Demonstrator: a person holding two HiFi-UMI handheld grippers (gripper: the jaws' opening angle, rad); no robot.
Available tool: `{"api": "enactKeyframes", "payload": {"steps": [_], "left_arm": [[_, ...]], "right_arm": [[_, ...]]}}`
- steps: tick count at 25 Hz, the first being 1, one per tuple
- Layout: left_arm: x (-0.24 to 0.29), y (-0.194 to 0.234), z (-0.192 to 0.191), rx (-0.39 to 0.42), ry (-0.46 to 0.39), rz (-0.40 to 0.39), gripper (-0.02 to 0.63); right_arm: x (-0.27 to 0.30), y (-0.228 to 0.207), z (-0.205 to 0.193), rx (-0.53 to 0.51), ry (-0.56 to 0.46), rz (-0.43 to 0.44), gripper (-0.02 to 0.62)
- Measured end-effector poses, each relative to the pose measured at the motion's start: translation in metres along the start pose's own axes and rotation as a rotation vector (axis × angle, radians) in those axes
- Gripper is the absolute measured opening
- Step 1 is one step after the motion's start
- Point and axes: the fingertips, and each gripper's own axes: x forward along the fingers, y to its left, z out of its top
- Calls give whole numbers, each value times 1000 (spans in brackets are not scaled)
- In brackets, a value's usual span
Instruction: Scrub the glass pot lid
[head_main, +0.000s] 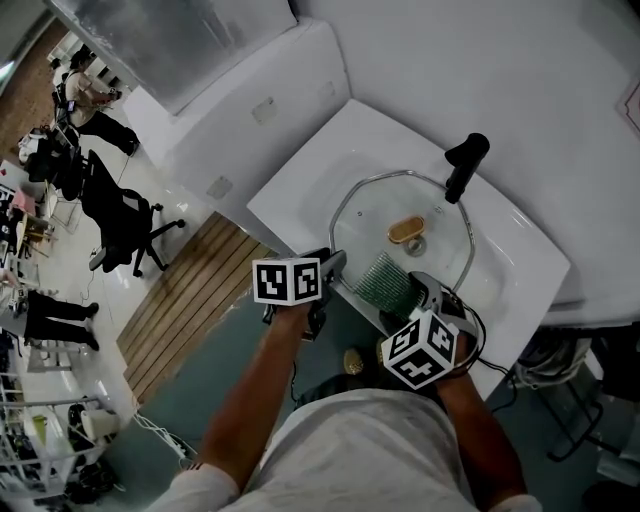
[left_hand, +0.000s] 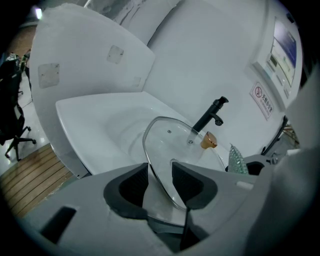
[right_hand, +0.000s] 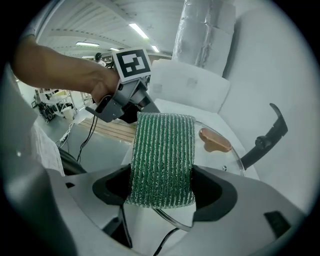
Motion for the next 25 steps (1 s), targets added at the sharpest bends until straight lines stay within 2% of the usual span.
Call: {"api": "enactKeyframes", "payload": {"steps": [10, 22, 25], "left_arm": [[0, 1, 0, -3, -1, -4, 161], [0, 0, 0, -3, 0, 0, 161], [0, 0, 1, 0, -2, 7, 161]], "right_arm": [[-8, -23, -28, 61, -35, -8, 348], [-29, -64, -67, 289, -136, -25, 348], [-33, -69, -69, 361, -182, -2, 348]]}}
